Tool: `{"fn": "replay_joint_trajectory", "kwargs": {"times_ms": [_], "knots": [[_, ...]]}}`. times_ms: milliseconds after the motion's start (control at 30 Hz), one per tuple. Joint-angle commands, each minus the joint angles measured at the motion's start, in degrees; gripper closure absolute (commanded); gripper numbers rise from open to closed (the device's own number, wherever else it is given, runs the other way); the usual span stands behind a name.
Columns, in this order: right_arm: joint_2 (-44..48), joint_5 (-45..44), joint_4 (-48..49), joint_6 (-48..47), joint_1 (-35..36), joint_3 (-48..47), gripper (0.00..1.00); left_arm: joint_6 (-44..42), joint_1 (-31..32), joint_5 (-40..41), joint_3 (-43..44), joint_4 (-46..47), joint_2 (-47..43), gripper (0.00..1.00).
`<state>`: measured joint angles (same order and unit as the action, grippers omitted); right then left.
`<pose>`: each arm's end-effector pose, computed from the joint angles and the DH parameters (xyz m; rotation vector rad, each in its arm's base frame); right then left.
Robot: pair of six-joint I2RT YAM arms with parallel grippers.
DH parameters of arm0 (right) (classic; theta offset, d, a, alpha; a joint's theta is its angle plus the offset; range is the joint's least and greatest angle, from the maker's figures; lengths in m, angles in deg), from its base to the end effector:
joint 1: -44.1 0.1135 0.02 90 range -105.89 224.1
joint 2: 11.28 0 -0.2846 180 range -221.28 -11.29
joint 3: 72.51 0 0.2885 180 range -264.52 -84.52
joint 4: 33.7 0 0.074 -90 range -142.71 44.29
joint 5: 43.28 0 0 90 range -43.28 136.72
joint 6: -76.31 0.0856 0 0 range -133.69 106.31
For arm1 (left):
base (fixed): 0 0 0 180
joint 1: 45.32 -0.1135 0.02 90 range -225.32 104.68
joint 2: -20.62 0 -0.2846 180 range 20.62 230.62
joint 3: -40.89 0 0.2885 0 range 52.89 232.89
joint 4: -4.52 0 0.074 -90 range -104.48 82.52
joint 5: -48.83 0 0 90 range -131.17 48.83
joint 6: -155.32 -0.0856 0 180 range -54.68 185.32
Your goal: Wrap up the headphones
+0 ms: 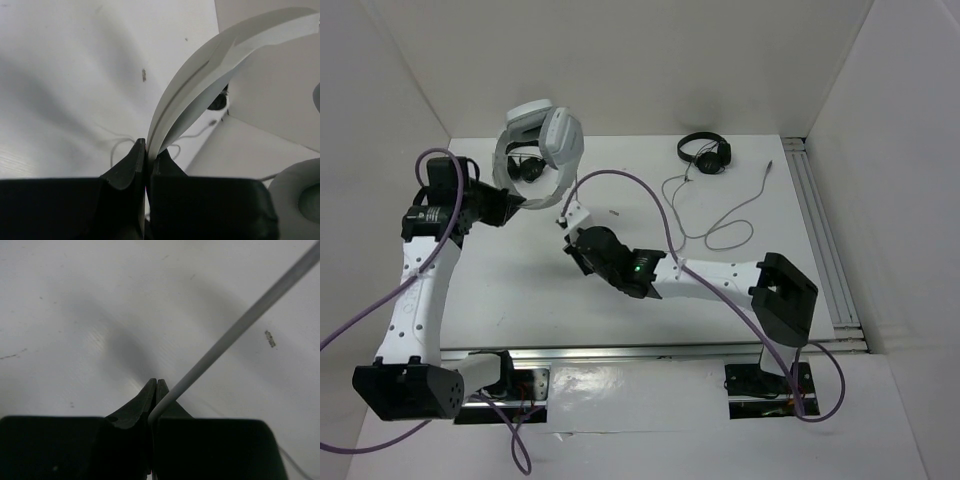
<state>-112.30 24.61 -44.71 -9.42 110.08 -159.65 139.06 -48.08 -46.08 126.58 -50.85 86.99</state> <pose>0.2303 0.4377 0.2591 -0.8031 1.8256 0.4107 0.3070 0.0075 0.3759 -1.3904 1.8452 -0.7632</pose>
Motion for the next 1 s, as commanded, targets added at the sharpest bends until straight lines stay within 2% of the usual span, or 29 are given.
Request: {"fn": "replay_joint_trajectory", "kwargs": {"times_ms": [0, 33, 133, 367, 500, 533, 667, 700, 800, 900, 967], "knots": [[5.4, 2.4, 5.8, -1.9, -1.5, 7.4, 1.00, 4.5, -4.3, -16.4, 1.8, 12.8, 0.8, 1.00], [6.1, 4.0, 7.8, -2.6, -1.5, 8.7, 1.00, 5.0, -4.4, -21.8, 0.5, 13.7, 1.5, 1.00], [8.0, 9.4, 9.5, -6.5, -0.9, 10.7, 1.00, 6.2, -5.1, -28.3, -1.8, 17.8, 2.1, 1.00], [8.6, 11.5, 15.2, -8.6, -0.4, 11.9, 1.00, 10.0, -5.1, -33.7, -6.0, 26.4, -0.4, 1.00], [10.0, 18.9, 19.2, -7.3, -2.0, 14.4, 1.00, 11.9, -5.1, -35.6, -6.3, 29.8, -0.4, 1.00], [10.0, 24.3, 19.2, -7.3, -2.0, 14.4, 1.00, 11.1, -5.1, -34.2, -5.8, 29.8, -0.4, 1.00], [8.2, 32.8, 16.7, -7.3, -2.6, 10.5, 1.00, 5.7, -1.7, -22.0, -1.1, 25.3, -3.6, 1.00], [7.6, 34.0, 14.8, -7.3, -2.6, 9.3, 1.00, 5.1, -0.5, -14.7, -1.1, 25.3, -4.8, 1.00], [5.7, 35.9, 12.4, -7.3, -2.6, 4.7, 1.00, 3.3, 4.4, -2.6, -2.4, 24.7, -8.5, 1.00], [5.7, 38.4, 12.4, -6.6, -1.6, 2.9, 1.00, 2.1, 7.3, 3.0, -3.0, 22.3, -9.1, 1.00], [5.7, 40.1, 11.1, -6.6, -1.0, 1.6, 1.00, 1.5, 10.0, 10.5, -2.4, 18.7, -9.1, 1.00]]}}
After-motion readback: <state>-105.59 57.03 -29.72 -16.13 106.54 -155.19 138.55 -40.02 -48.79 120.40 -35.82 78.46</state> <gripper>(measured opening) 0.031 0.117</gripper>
